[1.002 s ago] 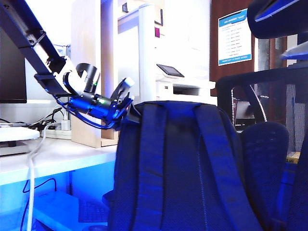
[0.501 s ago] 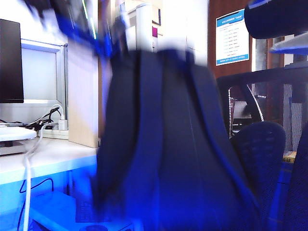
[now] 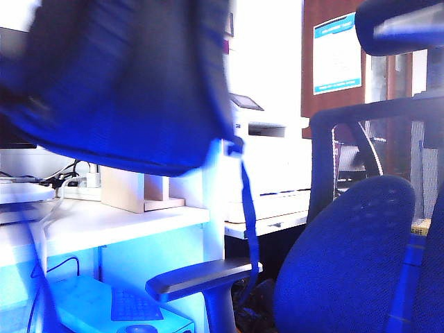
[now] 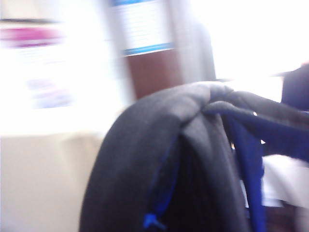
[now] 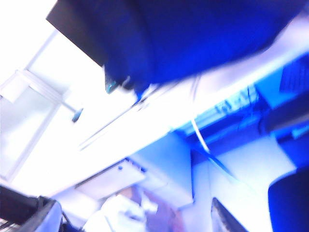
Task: Grab the backpack from the chair and place it on the desk.
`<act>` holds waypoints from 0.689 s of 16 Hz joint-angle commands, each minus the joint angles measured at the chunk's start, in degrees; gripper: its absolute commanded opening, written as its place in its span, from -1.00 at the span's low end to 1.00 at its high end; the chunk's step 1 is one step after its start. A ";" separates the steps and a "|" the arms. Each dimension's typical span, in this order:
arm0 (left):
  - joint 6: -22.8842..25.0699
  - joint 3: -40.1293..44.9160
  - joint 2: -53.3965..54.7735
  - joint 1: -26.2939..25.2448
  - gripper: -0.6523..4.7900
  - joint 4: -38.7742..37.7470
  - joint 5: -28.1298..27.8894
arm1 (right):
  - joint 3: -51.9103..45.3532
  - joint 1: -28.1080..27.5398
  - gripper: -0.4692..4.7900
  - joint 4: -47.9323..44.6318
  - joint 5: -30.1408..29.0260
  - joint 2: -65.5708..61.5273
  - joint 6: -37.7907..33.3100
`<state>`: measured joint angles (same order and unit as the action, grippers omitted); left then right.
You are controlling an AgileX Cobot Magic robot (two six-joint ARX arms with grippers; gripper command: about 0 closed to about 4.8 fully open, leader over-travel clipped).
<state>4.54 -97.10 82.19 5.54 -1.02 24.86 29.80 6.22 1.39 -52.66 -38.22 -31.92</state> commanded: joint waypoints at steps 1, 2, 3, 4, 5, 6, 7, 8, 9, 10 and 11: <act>-0.07 -4.11 -3.56 -12.83 -0.78 13.64 -0.17 | 1.22 0.90 0.70 -2.45 -0.44 -0.02 -0.04; -0.07 -5.35 -2.97 -18.56 -0.78 13.84 -0.04 | 1.20 1.33 0.70 -2.54 -0.42 -0.02 -0.04; -0.17 -5.88 -2.01 -22.77 -0.78 14.73 0.00 | 1.20 1.36 0.70 -2.54 -0.42 -0.04 -0.04; -0.55 -6.21 -0.68 -26.99 -0.78 15.30 0.02 | 1.20 1.38 0.70 -2.54 -0.42 -0.02 -0.04; -1.79 -6.23 2.21 -32.39 -0.78 16.15 0.02 | 1.22 1.29 0.70 -2.54 0.24 -0.07 -0.07; -3.76 -6.23 5.55 -35.17 -0.78 18.36 0.00 | 1.22 1.29 0.70 -2.54 0.17 -0.17 -0.07; -5.42 -6.23 8.76 -36.76 -0.78 20.26 -0.02 | 1.20 1.38 0.70 -2.47 0.00 -0.35 -1.16; -6.10 -6.23 11.80 -37.83 -0.78 20.31 -0.87 | 1.20 1.38 0.70 -2.47 0.11 -0.37 -2.86; -6.10 -6.23 14.47 -38.34 -0.78 18.58 -3.08 | 1.22 1.33 0.70 -2.54 0.35 -0.37 -3.08; -6.10 -6.23 16.52 -39.04 -0.39 12.76 -4.35 | 1.22 1.33 0.70 -2.54 1.57 -0.37 -3.08; -6.05 -6.23 17.27 -39.04 0.45 8.72 -5.46 | 1.22 1.36 0.68 -2.58 1.81 -0.48 -3.08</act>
<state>-1.15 -102.59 99.61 -34.17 9.54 18.90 30.70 7.55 -0.10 -51.18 -38.63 -34.94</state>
